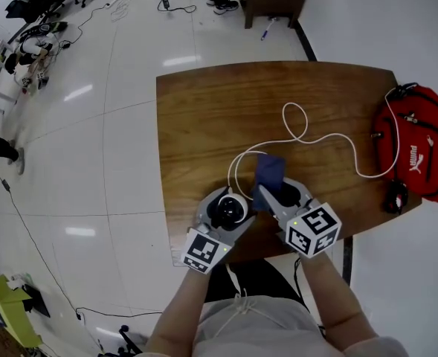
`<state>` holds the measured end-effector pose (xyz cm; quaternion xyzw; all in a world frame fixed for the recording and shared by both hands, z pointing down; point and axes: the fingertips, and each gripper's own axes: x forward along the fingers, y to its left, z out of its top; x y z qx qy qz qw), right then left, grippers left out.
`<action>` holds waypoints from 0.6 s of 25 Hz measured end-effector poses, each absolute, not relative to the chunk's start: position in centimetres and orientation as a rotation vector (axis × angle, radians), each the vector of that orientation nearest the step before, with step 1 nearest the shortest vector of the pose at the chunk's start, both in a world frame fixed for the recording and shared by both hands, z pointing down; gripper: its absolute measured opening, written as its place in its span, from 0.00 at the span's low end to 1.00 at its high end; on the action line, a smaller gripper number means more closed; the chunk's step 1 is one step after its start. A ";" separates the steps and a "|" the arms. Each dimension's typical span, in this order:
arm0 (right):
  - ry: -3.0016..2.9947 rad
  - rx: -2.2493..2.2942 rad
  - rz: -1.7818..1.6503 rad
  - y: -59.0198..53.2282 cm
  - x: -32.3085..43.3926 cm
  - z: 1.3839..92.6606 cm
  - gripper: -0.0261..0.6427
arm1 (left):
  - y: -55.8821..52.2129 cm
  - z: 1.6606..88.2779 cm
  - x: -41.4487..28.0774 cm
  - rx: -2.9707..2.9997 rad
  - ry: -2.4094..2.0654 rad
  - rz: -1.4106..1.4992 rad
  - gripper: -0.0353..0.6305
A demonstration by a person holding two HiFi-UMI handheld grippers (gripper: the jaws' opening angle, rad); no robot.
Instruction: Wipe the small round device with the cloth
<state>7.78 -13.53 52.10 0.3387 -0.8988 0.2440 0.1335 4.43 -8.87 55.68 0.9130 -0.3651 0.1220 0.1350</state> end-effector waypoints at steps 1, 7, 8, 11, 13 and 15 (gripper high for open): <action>-2.605 0.982 0.710 -13.4 7.9 52.1 0.20 | -8.8 55.7 4.4 2.632 -1.053 0.345 0.63; -2.599 0.978 0.717 -12.3 8.4 51.0 0.20 | -8.0 53.2 3.7 2.601 -1.109 0.326 0.68; -2.602 0.981 0.713 -12.0 8.5 50.5 0.20 | -7.9 52.4 3.4 2.606 -1.127 0.326 0.68; -2.612 0.999 0.700 -11.2 9.0 48.9 0.20 | -7.8 49.6 1.9 2.627 -1.196 0.285 0.68; -2.619 1.017 0.689 -10.5 9.1 47.7 0.20 | -7.2 47.5 0.6 2.640 -1.228 0.251 0.68; -2.632 1.034 0.678 -9.4 9.3 46.6 0.20 | -6.1 45.5 -0.5 2.645 -1.264 0.206 0.64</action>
